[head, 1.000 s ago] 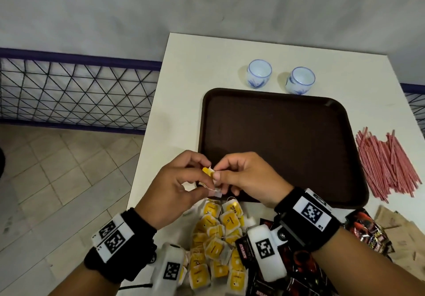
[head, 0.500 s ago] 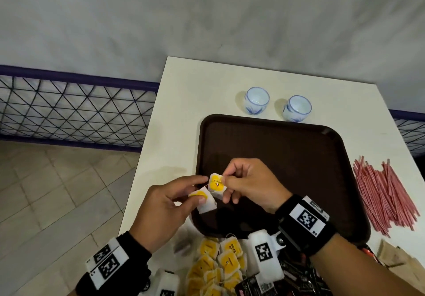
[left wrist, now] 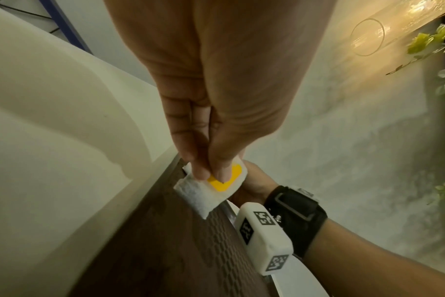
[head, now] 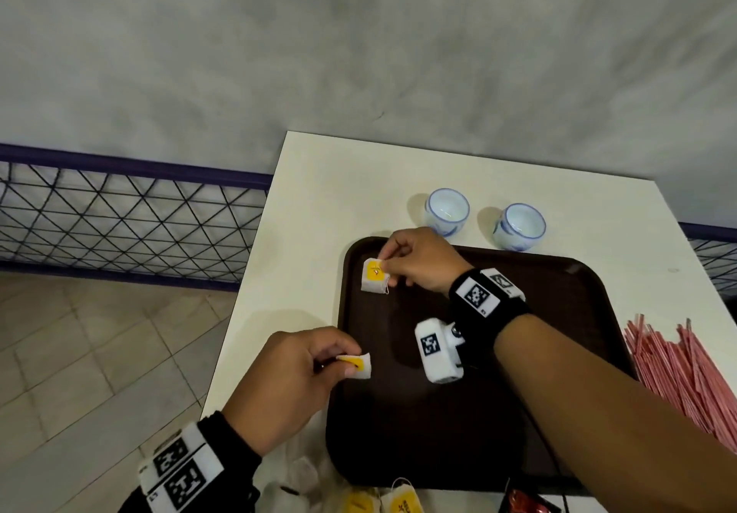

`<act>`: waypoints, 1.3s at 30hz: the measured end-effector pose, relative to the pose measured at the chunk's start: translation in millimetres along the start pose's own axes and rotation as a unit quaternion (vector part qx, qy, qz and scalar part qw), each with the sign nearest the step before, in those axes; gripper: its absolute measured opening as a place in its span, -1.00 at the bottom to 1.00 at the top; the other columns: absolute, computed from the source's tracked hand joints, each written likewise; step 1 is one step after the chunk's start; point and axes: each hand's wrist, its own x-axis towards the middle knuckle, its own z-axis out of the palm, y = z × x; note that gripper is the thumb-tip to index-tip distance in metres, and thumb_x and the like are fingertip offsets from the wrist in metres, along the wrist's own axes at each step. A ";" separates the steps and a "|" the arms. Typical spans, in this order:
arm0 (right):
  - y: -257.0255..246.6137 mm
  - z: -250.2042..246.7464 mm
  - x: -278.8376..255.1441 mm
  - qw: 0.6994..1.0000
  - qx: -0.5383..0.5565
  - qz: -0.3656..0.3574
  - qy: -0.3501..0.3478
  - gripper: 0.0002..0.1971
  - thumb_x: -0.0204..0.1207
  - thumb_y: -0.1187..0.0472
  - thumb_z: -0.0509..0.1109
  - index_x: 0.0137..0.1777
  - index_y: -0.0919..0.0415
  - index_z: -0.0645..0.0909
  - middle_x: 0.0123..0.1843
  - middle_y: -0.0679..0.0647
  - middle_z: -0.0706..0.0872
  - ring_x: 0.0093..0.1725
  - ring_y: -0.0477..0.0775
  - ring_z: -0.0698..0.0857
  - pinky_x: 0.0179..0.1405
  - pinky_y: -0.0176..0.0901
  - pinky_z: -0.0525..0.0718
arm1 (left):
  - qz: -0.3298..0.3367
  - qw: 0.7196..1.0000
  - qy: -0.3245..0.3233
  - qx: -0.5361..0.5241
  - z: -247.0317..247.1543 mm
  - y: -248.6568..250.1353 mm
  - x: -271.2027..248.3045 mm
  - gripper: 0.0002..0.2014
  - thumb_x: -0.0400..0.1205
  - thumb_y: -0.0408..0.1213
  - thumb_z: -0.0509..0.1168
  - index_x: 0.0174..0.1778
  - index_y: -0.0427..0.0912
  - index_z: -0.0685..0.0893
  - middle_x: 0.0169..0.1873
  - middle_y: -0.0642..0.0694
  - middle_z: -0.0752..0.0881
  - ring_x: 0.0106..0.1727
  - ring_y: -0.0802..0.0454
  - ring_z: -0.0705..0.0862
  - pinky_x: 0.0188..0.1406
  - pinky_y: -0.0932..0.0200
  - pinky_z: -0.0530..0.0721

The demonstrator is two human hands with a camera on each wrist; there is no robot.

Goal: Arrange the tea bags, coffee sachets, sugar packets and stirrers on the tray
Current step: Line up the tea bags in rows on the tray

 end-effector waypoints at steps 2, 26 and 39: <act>-0.7 -1.7 13.8 1.000 -0.016 0.000 0.002 -0.87 0.52 0.43 0.41 -0.17 0.20 0.65 -0.36 0.23 0.78 -0.44 -0.05 0.73 -0.50 -0.28 0.62 | 0.007 1.000 -0.003 0.018 -2.9 0.5 12.8 -0.81 0.53 -0.33 0.56 -0.12 0.10 0.82 -0.24 0.28 0.83 -0.13 0.26 0.79 -0.08 0.24 0.72; 0.1 2.2 52.8 0.992 -0.065 -0.059 0.087 -0.85 0.43 0.35 0.44 -0.28 0.10 0.71 -0.32 0.03 0.78 -0.47 -0.06 0.72 -0.30 -0.20 0.72 | -0.018 0.991 -0.052 0.124 -34.4 14.8 149.0 -0.82 0.41 -0.30 0.65 -0.22 -0.01 0.78 -0.33 0.06 0.75 -0.44 0.41 0.62 -0.42 0.58 0.46; 0.7 -4.7 54.8 0.994 -0.083 -0.021 0.068 -0.92 0.48 0.27 0.44 -0.19 0.19 0.77 -0.56 -0.03 0.69 -0.55 -0.16 0.66 -0.43 -0.42 0.59 | -0.020 0.984 -0.044 0.169 -27.2 6.7 180.2 -0.83 0.41 -0.30 0.63 -0.20 -0.04 0.78 -0.35 0.01 0.74 -0.42 0.25 0.60 -0.40 0.41 0.48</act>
